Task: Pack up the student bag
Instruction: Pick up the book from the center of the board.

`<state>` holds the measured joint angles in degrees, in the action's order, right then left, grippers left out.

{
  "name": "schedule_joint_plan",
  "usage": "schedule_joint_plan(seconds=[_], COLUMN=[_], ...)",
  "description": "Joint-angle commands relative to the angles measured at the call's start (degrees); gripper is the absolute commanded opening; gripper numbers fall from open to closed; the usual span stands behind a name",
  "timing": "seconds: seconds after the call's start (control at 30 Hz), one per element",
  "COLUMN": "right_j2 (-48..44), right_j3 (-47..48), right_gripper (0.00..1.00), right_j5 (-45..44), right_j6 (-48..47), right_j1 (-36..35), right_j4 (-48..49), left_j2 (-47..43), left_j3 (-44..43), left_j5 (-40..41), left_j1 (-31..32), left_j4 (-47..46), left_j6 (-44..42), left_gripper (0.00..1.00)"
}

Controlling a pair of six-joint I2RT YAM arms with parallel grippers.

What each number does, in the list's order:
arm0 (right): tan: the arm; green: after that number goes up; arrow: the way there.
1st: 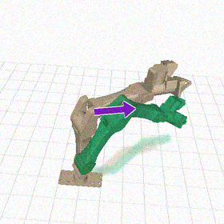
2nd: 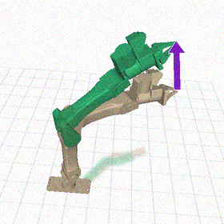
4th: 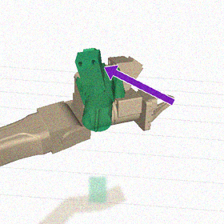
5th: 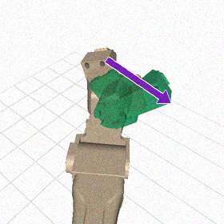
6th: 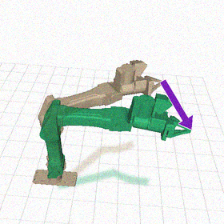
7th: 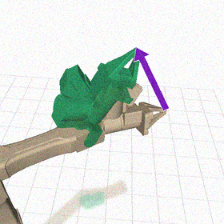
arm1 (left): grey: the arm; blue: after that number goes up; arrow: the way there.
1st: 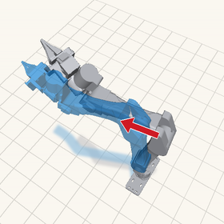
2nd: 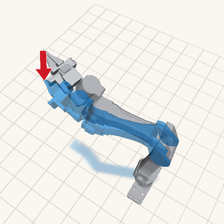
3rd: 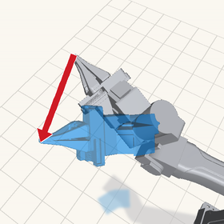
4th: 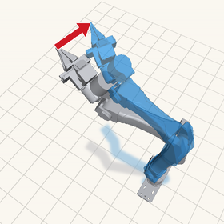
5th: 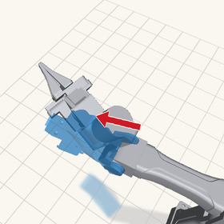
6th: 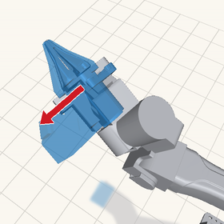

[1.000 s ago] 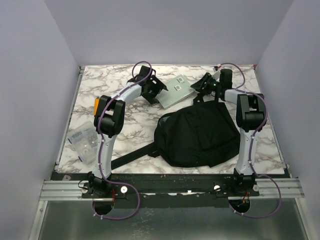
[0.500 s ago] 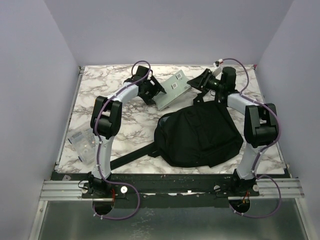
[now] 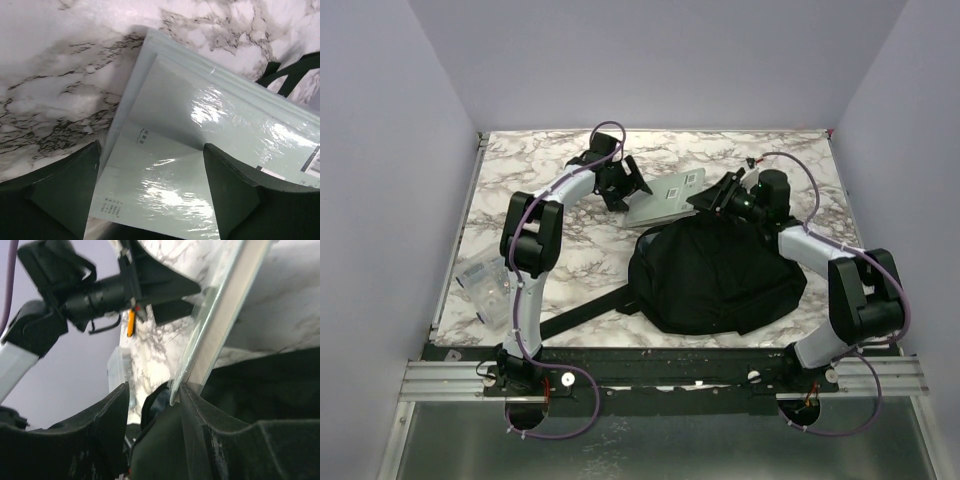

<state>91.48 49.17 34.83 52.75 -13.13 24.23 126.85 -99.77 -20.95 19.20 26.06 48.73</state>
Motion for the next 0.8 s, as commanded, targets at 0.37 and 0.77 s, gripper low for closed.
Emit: schedule_joint_plan(seconds=[0.37,0.77], right_j2=[-11.4,-18.9], right_j3=[-13.0,-14.4], right_gripper=[0.53,0.72], right_j5=[-8.0,-10.4], right_j6=[2.0,3.8], right_j1=[-5.9,-5.8], right_j4=[-9.9,-22.9], left_j2=[3.3,3.8], left_j3=[-7.0,-7.4], left_j5=[-21.2,-21.3], left_j1=[7.5,7.5], left_j4=[0.2,0.9], left_j6=[-4.4,-5.0], left_gripper=[0.78,0.78])
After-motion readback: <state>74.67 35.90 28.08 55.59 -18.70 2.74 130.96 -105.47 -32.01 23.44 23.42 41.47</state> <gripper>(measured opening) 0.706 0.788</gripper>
